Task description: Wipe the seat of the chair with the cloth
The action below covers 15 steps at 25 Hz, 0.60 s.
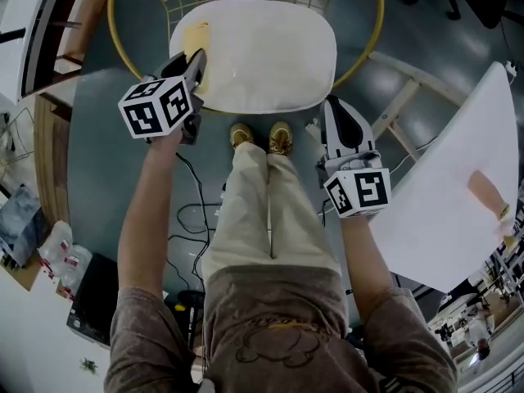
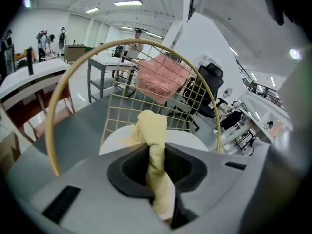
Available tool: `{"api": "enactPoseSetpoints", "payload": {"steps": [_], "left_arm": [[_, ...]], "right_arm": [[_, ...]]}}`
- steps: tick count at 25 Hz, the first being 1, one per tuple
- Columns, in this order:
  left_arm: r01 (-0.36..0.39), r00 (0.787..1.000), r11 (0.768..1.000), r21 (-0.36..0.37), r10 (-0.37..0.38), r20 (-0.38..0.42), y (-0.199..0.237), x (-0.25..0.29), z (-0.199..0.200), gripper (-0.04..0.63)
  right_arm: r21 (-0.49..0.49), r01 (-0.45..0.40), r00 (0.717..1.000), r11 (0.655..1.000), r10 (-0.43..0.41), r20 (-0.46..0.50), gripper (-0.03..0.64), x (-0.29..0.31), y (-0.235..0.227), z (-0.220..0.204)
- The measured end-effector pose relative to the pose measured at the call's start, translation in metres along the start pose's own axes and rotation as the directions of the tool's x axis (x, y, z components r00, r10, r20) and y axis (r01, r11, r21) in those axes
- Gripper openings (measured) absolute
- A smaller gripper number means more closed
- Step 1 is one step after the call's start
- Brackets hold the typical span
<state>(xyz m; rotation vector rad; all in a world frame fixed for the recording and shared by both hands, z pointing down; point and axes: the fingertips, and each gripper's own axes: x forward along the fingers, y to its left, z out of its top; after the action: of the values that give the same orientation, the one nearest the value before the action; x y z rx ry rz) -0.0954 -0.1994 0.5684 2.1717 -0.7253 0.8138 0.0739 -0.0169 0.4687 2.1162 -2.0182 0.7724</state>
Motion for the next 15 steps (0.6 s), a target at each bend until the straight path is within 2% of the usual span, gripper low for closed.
{"api": "enactPoseSetpoints", "payload": {"steps": [6,15], "left_arm": [[-0.110,0.994,0.993,-0.033,0.110,0.005,0.050,-0.032,-0.008,0.075],[-0.197,0.980,0.980,-0.034,0.197,-0.005,0.082,-0.035,-0.016,0.075]], "right_arm": [[-0.009,-0.022,1.000,1.000,0.022,-0.006,0.028,0.003,0.009,0.000],[-0.016,-0.034,0.999,0.999,0.034,-0.015,0.028,0.008,0.015,-0.001]]}}
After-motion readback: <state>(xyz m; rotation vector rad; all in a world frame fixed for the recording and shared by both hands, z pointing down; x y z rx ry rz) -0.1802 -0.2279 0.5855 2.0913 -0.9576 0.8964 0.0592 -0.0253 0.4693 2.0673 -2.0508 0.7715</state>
